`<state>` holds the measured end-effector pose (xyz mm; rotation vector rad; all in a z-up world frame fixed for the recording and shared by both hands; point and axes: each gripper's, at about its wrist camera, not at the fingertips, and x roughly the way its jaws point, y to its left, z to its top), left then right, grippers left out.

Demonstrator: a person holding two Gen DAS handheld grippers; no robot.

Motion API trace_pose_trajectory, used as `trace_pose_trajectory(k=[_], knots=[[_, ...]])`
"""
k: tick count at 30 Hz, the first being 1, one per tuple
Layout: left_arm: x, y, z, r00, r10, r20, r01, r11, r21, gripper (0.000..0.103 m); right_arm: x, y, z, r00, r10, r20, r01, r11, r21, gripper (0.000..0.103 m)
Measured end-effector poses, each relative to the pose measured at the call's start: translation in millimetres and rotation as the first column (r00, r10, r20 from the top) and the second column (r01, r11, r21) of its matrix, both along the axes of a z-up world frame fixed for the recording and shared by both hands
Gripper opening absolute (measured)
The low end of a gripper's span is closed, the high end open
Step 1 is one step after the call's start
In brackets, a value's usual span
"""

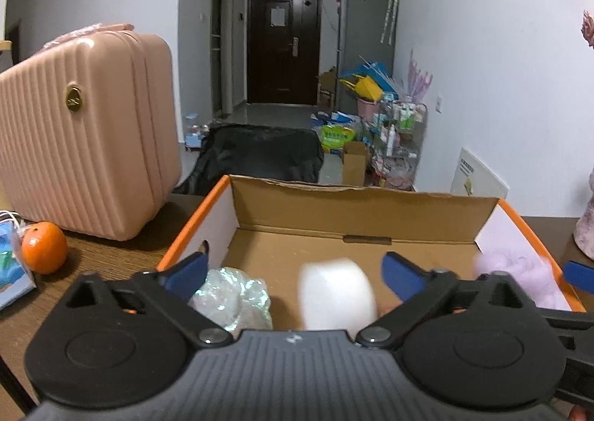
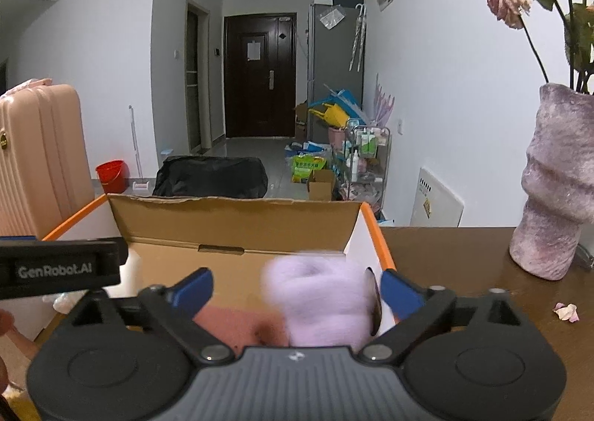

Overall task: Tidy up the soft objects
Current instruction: 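Open both grippers to drop the sock and white cylinder into the box, then move both open grippers back to the remaining soft items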

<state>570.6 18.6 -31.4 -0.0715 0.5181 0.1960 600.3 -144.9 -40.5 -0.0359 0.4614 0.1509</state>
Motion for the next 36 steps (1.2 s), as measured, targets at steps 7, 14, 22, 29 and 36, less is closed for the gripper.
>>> trace_pose_trajectory(k=[7,14,22,29,36], knots=[[-0.3,-0.9,2.4,1.000,0.018,0.008,-0.018,1.000,0.007,0.103,-1.9,-2.3,-0.6,1.000,-0.002,0.005,0.002,1.000,-0.002,0.103],[-2.1,2.5,1.9,1.000,0.022,0.009,-0.022,1.000,-0.007,0.103,-7.1,-6.2,2.4,1.000,-0.003,0.012,0.003,1.000,0.001,0.103],[-10.4,4.9,3.1,0.999,0.034,0.021,-0.034,0.999,-0.025,0.103,-21.9,-11.1,8.0,1.000,0.011,0.027,-0.011,1.000,-0.004,0.103],[-26.9,14.4,5.8,0.998,0.046,0.034,-0.044,0.997,-0.060,0.103,-39.7,-16.4,9.2,0.999,0.017,0.039,-0.016,1.000,-0.012,0.103],[-51.2,20.4,6.1,0.998,0.051,0.046,-0.048,0.997,-0.060,0.103,-64.4,-27.1,8.7,0.998,0.009,0.061,-0.009,1.000,0.001,0.103]])
